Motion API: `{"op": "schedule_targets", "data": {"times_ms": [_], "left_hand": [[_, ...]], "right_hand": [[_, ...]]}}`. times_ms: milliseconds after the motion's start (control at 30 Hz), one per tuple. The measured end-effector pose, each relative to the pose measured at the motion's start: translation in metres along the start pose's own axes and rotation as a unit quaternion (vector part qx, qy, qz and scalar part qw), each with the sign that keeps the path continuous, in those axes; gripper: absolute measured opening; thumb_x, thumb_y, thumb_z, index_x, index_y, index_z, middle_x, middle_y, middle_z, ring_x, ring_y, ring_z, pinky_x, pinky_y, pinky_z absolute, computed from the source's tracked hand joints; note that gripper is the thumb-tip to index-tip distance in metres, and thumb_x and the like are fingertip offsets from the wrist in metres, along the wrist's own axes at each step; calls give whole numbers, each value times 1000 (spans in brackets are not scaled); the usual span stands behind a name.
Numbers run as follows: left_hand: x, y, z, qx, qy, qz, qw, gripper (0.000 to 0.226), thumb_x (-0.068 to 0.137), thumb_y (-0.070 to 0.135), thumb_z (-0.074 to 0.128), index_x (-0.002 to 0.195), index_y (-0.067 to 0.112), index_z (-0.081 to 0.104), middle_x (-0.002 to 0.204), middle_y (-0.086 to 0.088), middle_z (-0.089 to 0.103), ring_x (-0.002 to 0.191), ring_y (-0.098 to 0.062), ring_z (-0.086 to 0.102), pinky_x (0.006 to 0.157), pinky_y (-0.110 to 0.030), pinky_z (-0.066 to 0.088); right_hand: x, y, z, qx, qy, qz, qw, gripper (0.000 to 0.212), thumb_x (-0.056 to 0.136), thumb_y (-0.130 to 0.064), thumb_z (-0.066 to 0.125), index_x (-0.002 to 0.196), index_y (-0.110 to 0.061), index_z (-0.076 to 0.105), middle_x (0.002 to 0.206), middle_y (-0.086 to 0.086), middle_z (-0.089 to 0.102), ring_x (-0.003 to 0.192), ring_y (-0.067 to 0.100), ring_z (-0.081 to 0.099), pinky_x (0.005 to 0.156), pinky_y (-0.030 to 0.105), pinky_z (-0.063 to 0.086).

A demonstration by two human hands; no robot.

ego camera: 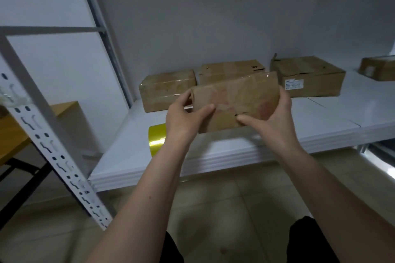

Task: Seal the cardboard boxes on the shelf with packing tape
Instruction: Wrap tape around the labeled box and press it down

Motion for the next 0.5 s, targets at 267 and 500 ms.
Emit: {"op": "schedule_targets", "data": {"times_ms": [267,500], "left_hand": [[-18,-2,19,-147,-14,-6,989,69,67,55,83,126,43,49,134,6,59,127,-12,54,106,-40,46],[2,-14,12,-259,82,-116,955,43,79,42,65,112,18,54,121,-7,61,116,-25,57,104,-38,44]], "right_hand": [[-2,6,-6,-49,108,-30,992,80,64,-22,88,128,-21,40,123,-10,43,116,13,48,99,28,43],[-3,15,-10,25,99,-62,993,31,87,9,58,111,-11,63,107,5,66,96,11,63,79,7,49]]}}
Point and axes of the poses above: each hand's wrist, its own x-axis towards the middle knuckle, its own z-axis out of the palm, y = z × x, the point moved 2 cm from there along x, towards the middle knuckle
